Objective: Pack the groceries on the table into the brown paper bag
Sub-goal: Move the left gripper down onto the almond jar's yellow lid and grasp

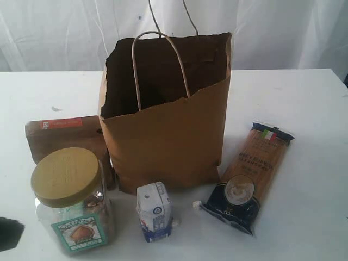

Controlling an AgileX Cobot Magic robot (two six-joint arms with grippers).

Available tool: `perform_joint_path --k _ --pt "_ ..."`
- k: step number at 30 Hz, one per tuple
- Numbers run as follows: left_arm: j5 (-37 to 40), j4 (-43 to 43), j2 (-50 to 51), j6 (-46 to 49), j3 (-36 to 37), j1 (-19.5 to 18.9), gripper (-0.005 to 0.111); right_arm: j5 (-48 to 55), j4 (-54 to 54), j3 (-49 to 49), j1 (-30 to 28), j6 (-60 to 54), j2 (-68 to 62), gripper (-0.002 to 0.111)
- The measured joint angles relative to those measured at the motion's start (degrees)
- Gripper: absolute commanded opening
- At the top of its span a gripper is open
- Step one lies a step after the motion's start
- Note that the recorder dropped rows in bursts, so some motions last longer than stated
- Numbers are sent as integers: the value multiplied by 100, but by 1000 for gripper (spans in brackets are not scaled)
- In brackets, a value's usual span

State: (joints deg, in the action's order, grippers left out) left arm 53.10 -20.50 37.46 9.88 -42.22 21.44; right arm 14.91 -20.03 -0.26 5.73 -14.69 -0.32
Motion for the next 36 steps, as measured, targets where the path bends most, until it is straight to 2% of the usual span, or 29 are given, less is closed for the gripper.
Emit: perform_joint_path --k 5,11,18,26,31,36 --pt "-466 -208 1207 630 -142 0 105 0 0 0 0 -49 0 0" --pt "-576 -72 2333 1167 -724 0 105 0 0 0 0 -61 0 0" --pt "104 353 3045 1205 -1617 10 105 0 0 0 0 -74 0 0" --pt "902 1272 3828 826 -2570 662 105 0 0 0 0 -85 0 0" --pt "956 1411 4113 553 -2805 1104 105 0 0 0 0 -85 0 0" --pt "881 1708 4318 204 -2820 1272 105 0 0 0 0 -85 0 0"
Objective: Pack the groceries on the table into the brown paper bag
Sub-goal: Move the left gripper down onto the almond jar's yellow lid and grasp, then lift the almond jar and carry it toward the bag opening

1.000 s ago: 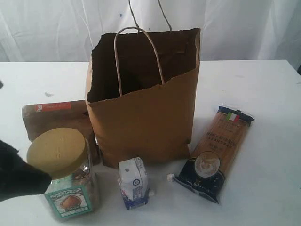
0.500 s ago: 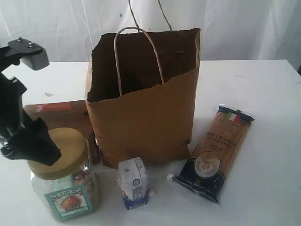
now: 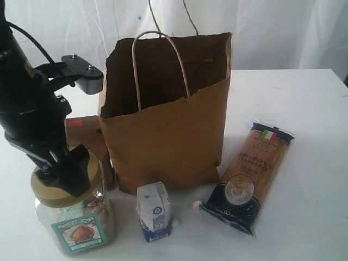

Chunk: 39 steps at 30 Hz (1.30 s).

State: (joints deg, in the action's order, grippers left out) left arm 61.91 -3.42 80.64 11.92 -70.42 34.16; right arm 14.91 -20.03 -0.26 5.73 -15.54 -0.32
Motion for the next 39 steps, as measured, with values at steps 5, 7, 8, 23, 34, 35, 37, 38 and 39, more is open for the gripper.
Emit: perform_joint_path --k 5,7,8,23,34,35,37,38,39 --pt "-109 109 97 -95 0 -1 105 0 0 0 0 0 0 0" --pt "-148 120 97 -118 0 -1 105 0 0 0 0 0 0 0" --pt "-148 120 97 -117 0 -1 105 0 0 0 0 0 0 0" --pt "62 224 358 -229 -24 -1 105 0 0 0 0 0 0 0" --pt "-389 159 367 -285 380 -1 105 0 0 0 0 0 0 0" --pt "-454 172 367 -285 439 -1 105 0 0 0 0 0 0 0" --pt "-558 172 322 -319 529 -1 99 0 0 0 0 0 0 0" --pt "-583 172 308 -346 543 -1 92 0 0 0 0 0 0 0" --pt "-599 181 308 -381 557 -1 82 0 0 0 0 0 0 0"
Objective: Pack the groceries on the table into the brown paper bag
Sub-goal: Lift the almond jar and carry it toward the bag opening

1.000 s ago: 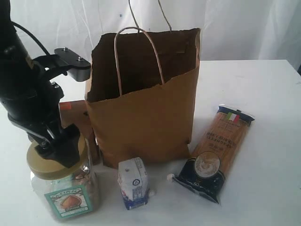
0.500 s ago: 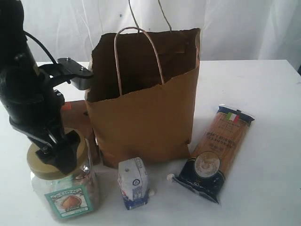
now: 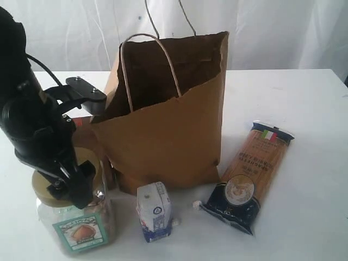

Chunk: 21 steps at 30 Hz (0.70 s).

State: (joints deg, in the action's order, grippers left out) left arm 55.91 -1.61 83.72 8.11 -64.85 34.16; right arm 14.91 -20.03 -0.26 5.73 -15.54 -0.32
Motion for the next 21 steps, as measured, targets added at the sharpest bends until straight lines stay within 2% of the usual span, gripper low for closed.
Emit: perform_joint_path --k 1,5,6,12,21 --pt "-23 0 -3 -48 0 0 72 0 0 0 0 0 0 0" --pt "-46 13 -14 -126 12 0 12 0 0 0 0 0 0 0" --pt "-46 13 -14 -136 12 0 1 0 0 0 0 0 0 0" --pt "251 52 45 -136 -206 0 1 0 0 0 0 0 0 0" --pt "837 161 -91 -159 -1019 0 0 0 0 0 0 0 0 0"
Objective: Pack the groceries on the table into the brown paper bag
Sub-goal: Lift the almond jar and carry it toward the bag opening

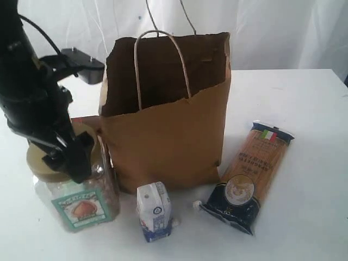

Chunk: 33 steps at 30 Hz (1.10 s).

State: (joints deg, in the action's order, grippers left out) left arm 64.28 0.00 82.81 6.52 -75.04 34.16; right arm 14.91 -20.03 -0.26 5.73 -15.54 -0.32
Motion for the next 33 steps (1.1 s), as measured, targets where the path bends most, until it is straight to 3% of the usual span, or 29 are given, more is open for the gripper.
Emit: perform_joint_path --k 33 --pt "53 113 -647 -128 -3084 0 0 0 0 0 0 0 0 0"
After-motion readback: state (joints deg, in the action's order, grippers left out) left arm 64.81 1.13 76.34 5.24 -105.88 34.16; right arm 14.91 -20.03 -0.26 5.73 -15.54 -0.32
